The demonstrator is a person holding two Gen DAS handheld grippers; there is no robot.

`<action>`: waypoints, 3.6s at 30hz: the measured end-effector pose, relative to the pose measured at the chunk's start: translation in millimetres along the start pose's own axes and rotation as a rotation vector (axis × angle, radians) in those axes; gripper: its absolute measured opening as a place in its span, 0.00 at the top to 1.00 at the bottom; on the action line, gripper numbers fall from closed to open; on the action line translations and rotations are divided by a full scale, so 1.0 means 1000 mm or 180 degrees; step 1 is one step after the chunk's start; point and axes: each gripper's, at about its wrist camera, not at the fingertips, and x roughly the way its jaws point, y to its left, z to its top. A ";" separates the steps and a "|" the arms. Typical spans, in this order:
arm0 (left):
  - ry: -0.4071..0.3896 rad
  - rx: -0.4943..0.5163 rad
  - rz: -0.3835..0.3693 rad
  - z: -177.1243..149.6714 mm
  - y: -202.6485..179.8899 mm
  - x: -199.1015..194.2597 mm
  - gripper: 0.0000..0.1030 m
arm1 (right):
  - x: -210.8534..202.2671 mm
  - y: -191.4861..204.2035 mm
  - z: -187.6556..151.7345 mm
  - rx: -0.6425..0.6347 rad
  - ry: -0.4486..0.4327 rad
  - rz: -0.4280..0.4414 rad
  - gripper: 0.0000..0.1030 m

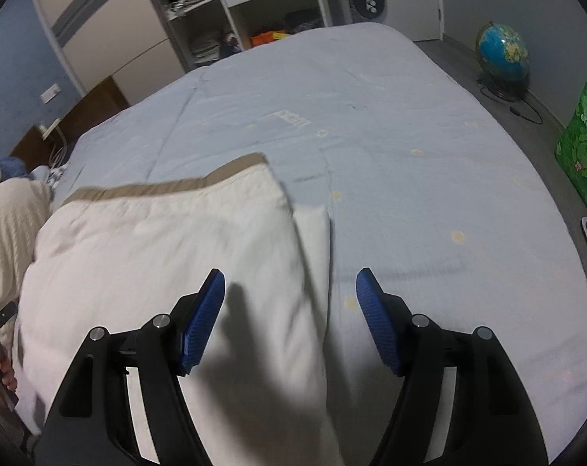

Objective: Fold large clothes

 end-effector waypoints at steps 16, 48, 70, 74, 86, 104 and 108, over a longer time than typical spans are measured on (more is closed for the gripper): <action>-0.0058 0.0234 -0.0184 -0.082 -0.036 -0.086 0.07 | -0.095 0.026 -0.079 -0.0196 -0.0079 0.0162 0.26; -0.0138 0.0474 0.0034 -0.151 -0.067 -0.119 0.07 | -0.153 0.073 -0.199 -0.0891 -0.0313 0.0103 0.20; -0.0178 0.0546 0.0048 -0.152 -0.070 -0.120 0.07 | -0.153 0.076 -0.200 -0.0932 -0.0341 0.0037 0.18; -0.0184 0.0557 0.0049 -0.152 -0.071 -0.121 0.07 | -0.152 0.076 -0.200 -0.0934 -0.0341 0.0036 0.18; -0.0161 0.0571 0.0054 -0.152 -0.072 -0.120 0.06 | -0.151 0.075 -0.201 -0.0934 -0.0332 0.0034 0.18; -0.0110 0.0577 0.0059 -0.152 -0.072 -0.116 0.07 | -0.146 0.072 -0.200 -0.0947 -0.0287 0.0022 0.18; -0.0109 0.0578 0.0059 -0.152 -0.072 -0.116 0.07 | -0.146 0.072 -0.200 -0.0948 -0.0282 0.0021 0.18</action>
